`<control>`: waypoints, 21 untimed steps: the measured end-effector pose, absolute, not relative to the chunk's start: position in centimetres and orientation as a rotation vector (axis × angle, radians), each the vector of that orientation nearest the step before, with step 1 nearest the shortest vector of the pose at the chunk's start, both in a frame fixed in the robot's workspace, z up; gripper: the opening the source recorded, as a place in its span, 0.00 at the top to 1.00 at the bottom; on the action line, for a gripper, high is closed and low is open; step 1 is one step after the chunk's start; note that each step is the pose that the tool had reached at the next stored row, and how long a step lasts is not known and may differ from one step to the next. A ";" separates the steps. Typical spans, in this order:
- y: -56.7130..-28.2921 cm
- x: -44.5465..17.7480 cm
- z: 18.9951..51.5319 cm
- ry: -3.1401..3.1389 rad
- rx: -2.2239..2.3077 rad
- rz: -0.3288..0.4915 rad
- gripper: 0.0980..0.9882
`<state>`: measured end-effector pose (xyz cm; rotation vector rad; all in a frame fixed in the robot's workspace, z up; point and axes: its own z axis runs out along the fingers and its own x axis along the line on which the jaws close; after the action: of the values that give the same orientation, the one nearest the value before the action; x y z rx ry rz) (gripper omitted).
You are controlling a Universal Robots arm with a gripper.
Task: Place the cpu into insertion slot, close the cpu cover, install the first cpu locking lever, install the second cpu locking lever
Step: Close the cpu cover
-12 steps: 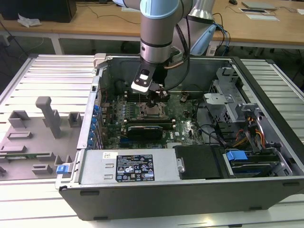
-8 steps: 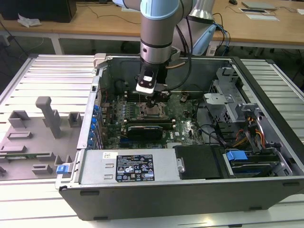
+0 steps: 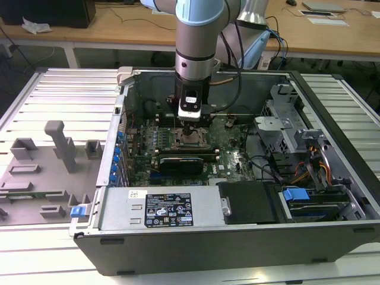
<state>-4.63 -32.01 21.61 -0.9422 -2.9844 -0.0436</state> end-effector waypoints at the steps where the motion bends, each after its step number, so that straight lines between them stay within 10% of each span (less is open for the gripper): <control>1: -32.0 -4.6 21.6 -2.999 -0.892 -0.043 0.99; 21: -32.0 -4.6 21.3 -3.129 -0.137 -0.036 0.99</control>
<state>-4.62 -32.01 21.31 -0.1369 -3.1287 -0.0363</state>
